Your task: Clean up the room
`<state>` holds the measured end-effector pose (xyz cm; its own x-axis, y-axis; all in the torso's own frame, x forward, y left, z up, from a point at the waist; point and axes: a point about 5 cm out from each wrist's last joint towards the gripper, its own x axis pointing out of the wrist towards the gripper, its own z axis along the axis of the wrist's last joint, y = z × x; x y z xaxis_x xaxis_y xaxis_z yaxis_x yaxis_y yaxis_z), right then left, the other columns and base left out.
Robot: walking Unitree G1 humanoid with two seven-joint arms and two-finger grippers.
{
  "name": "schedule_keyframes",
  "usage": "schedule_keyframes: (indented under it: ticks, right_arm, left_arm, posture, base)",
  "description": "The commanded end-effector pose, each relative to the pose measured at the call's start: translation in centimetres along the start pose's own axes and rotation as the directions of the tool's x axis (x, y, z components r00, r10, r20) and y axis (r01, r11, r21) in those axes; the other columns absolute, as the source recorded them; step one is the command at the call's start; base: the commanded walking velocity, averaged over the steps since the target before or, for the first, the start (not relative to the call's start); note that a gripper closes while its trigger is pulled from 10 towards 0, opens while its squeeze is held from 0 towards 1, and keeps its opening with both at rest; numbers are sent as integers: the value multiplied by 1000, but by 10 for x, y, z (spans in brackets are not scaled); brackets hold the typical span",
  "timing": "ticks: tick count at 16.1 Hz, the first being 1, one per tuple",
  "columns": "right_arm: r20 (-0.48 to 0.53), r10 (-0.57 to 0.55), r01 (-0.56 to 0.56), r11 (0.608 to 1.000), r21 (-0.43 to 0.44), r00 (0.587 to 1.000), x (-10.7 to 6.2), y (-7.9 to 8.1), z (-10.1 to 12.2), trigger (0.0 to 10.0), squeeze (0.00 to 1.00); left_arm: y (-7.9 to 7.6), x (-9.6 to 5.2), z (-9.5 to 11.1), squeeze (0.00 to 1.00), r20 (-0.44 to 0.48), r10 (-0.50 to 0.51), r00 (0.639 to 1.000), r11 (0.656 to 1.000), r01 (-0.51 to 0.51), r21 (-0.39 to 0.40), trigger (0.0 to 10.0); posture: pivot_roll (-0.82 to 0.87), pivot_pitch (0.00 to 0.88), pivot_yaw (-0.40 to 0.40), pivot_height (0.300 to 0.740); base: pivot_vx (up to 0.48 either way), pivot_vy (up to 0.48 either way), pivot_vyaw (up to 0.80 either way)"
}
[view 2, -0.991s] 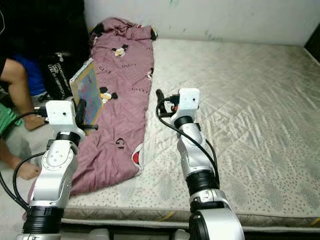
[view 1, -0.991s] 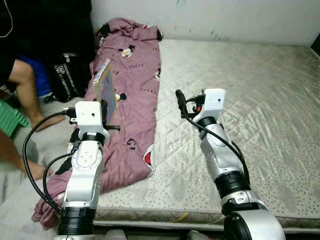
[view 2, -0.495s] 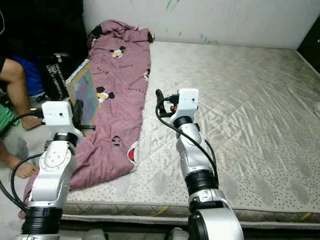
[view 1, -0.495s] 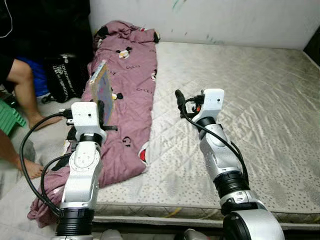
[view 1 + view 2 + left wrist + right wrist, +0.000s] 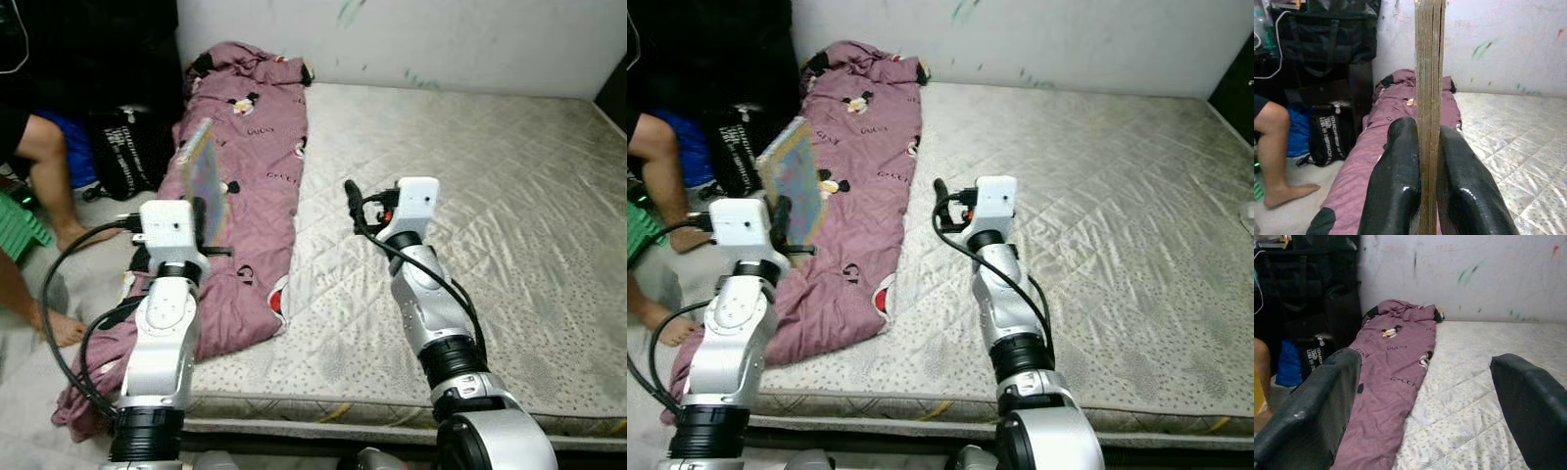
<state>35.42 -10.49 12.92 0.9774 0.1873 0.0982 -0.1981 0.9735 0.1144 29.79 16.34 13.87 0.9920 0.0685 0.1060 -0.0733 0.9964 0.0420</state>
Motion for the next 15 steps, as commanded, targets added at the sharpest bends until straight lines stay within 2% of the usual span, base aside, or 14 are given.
schedule_keyframes:
  ticks: [1,4,12,15]
  right_arm:
    - [8,-3,3,1000,-10,1000,2,-3,4,10000,0]
    - [7,-7,7,1000,-14,1000,3,-3,4,10000,0]
    - [2,-9,9,1000,-12,1000,4,-5,4,10000,0]
    - [1,-2,2,1000,-23,1000,4,-4,3,10000,0]
  left_arm:
    - [-5,3,10,0,46,-18,999,1000,19,-12,10000]
    - [-5,4,10,0,46,-20,999,1000,20,-13,10000]
    - [-8,5,9,0,48,-25,999,999,27,-29,10000]
    - [-9,5,12,0,75,-19,997,998,23,-54,10000]
  posture:
    - [45,0,-18,740]
    - [43,0,-19,740]
    - [40,0,-22,740]
    - [39,0,-25,740]
  base:
    - [0,-326,0]
    - [0,-329,0]
    - [0,-480,-66]
    - [0,-120,0]
